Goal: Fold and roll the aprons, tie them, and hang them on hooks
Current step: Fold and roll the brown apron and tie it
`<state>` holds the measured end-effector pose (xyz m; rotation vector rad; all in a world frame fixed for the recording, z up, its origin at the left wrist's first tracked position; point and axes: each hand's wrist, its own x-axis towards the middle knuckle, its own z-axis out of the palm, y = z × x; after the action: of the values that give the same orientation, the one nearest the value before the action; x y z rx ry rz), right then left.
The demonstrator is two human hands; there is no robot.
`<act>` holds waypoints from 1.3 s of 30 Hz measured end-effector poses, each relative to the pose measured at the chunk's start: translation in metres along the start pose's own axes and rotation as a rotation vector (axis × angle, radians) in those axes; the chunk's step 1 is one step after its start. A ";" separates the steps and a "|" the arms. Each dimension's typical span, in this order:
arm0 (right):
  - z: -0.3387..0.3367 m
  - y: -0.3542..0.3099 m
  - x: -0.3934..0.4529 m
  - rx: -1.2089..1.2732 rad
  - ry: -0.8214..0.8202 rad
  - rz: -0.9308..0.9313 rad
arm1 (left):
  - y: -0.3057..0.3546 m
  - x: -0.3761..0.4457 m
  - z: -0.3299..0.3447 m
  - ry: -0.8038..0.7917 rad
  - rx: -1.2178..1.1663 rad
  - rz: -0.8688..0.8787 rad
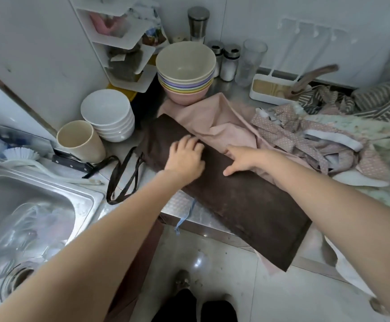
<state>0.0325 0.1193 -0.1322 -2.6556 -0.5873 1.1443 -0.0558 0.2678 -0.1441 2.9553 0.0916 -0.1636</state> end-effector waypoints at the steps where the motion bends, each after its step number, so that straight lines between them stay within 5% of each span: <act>1: 0.002 0.010 -0.004 -0.006 -0.016 0.007 | 0.015 -0.005 0.006 -0.037 0.021 0.058; 5: 0.006 0.042 -0.021 -0.158 -0.043 0.034 | 0.052 -0.010 0.025 -0.118 0.092 0.087; 11: 0.014 0.081 -0.044 -0.216 0.078 -0.195 | 0.103 -0.014 0.041 -0.200 0.160 -0.159; 17: 0.021 0.124 -0.069 -0.263 -0.001 -0.387 | 0.174 -0.041 0.053 -0.187 0.057 -0.348; 19: 0.027 0.131 -0.071 -0.262 -0.026 -0.425 | 0.184 -0.054 0.059 -0.126 0.070 -0.317; 21: 0.026 0.138 -0.077 -0.345 -0.047 -0.478 | 0.193 -0.069 0.061 0.075 0.067 -0.462; 26: 0.039 0.150 -0.085 -0.502 -0.181 -0.484 | 0.204 -0.094 0.060 0.137 -0.549 -1.184; 34: 0.042 0.167 -0.097 -0.475 -0.021 -0.616 | 0.221 -0.106 0.077 0.293 -1.056 -1.308; 39: 0.044 0.178 -0.112 -0.505 0.296 -0.740 | 0.236 -0.108 0.074 0.338 -1.109 -1.361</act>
<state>-0.0188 -0.0885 -0.1465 -2.4799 -1.7728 0.4126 -0.1535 0.0167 -0.1623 1.3753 1.5694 0.1774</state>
